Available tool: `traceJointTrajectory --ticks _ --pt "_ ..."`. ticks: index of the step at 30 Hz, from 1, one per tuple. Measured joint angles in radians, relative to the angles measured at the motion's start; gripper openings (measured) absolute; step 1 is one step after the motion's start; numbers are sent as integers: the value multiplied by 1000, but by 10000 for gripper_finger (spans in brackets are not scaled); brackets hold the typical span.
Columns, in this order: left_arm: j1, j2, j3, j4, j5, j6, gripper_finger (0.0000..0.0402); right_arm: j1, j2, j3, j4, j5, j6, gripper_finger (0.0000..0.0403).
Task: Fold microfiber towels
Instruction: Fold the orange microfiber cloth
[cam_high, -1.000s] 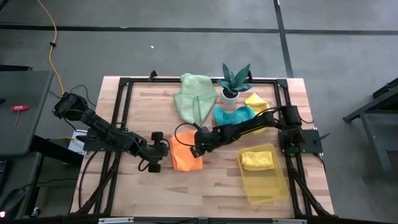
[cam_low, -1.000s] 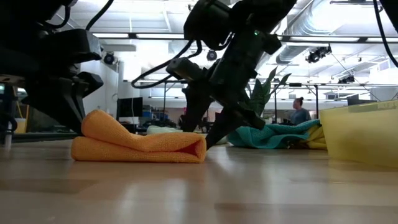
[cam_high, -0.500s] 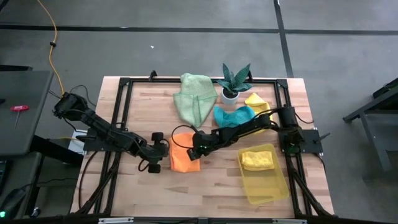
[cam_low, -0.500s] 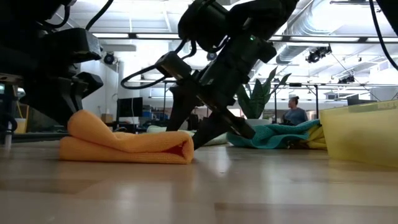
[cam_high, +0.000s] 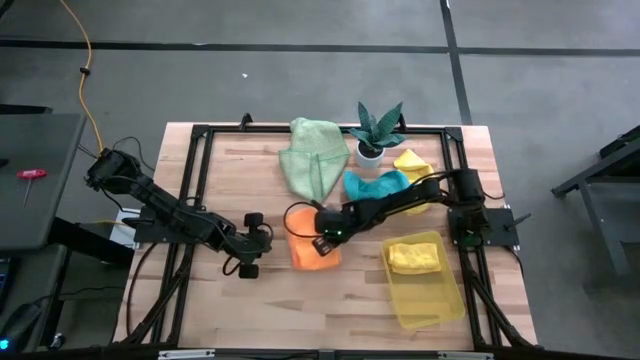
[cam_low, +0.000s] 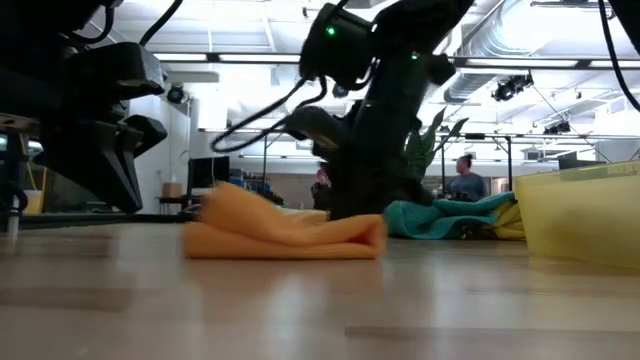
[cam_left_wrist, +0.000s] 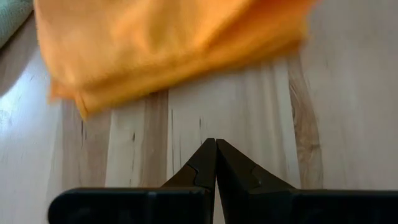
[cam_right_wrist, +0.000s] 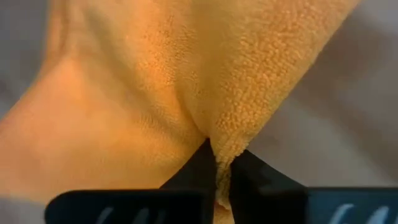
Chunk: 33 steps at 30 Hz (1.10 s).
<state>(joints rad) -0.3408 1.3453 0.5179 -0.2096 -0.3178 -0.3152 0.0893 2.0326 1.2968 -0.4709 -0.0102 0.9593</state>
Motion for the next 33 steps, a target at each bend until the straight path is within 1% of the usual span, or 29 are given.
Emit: traceJointTrajectory --ticks 4,9,15,27,30,33 --pt "0 0 0 5 1 0 0 -11 -23 0 -158 9 -53 8" --pt "0 0 0 31 1 3 0 -31 -62 -6 -294 -14 -41 6" --pt "0 0 0 34 2 3 0 -51 -115 -6 -277 8 -18 16" --pt "0 0 0 35 1 4 0 -51 -119 -6 -274 63 27 22" --pt "0 0 0 35 2 4 0 -51 -119 -6 -252 65 21 38" --pt "0 0 0 35 1 4 0 -51 -120 -6 -221 73 9 68"
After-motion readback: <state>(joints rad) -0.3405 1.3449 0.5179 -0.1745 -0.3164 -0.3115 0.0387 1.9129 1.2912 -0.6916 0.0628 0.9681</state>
